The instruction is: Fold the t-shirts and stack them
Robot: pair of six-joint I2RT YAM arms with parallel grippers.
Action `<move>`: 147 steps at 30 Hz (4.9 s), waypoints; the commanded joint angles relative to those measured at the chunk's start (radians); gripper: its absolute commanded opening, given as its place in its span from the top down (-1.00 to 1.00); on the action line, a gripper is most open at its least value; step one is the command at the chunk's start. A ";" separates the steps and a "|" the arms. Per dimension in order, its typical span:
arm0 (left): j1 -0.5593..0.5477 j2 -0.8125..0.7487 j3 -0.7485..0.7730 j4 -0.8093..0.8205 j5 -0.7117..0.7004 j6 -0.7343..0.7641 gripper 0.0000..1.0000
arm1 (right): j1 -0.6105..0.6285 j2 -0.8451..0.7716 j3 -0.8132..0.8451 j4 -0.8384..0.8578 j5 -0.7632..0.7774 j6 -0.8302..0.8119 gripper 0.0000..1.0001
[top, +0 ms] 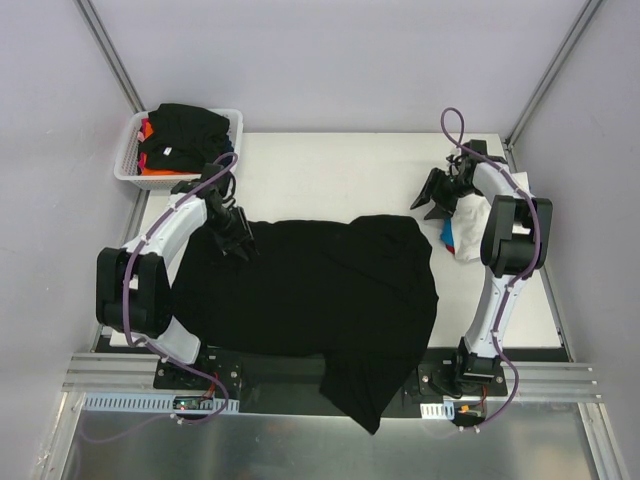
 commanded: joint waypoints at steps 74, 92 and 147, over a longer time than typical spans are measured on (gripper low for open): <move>-0.057 -0.044 -0.042 0.042 -0.020 -0.007 0.31 | 0.364 -0.538 -0.650 -0.135 0.004 0.004 0.99; -0.059 -0.036 -0.024 0.021 -0.011 0.031 0.31 | 0.366 -0.581 -0.510 -0.132 0.027 0.047 -0.38; -0.060 -0.125 -0.031 -0.114 -0.097 0.026 0.30 | 0.213 -0.188 -0.282 0.017 -0.002 0.014 0.98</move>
